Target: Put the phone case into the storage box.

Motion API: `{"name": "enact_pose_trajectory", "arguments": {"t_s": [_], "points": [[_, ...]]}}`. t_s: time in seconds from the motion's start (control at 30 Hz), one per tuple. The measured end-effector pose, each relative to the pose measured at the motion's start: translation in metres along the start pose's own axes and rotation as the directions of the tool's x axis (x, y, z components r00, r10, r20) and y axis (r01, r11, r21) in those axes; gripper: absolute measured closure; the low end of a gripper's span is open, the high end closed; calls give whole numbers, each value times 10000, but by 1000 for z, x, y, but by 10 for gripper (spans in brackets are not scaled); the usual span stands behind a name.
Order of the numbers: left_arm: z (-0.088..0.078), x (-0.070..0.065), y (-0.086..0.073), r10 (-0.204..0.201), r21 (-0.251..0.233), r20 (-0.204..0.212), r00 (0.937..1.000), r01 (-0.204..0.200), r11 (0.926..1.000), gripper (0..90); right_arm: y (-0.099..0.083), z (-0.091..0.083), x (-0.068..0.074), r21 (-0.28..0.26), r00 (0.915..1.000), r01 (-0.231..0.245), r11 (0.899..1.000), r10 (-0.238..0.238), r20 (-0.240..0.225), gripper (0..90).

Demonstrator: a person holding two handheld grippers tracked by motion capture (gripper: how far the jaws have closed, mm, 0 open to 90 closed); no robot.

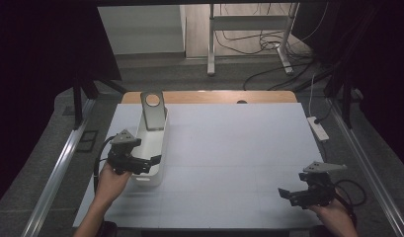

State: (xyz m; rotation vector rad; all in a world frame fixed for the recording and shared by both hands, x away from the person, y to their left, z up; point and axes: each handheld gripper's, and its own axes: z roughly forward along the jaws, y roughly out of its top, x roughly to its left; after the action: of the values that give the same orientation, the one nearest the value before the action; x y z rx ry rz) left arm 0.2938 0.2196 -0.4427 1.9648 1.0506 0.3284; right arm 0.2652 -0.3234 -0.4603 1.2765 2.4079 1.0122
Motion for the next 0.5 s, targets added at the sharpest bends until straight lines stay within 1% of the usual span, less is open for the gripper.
{"name": "enact_pose_trajectory", "arguments": {"t_s": [0.5], "points": [[-13,-5,-10,-42,-85,-105,9999,41,10000,0,0,0,0,34,10000,46,10000,-46,2,10]]}}
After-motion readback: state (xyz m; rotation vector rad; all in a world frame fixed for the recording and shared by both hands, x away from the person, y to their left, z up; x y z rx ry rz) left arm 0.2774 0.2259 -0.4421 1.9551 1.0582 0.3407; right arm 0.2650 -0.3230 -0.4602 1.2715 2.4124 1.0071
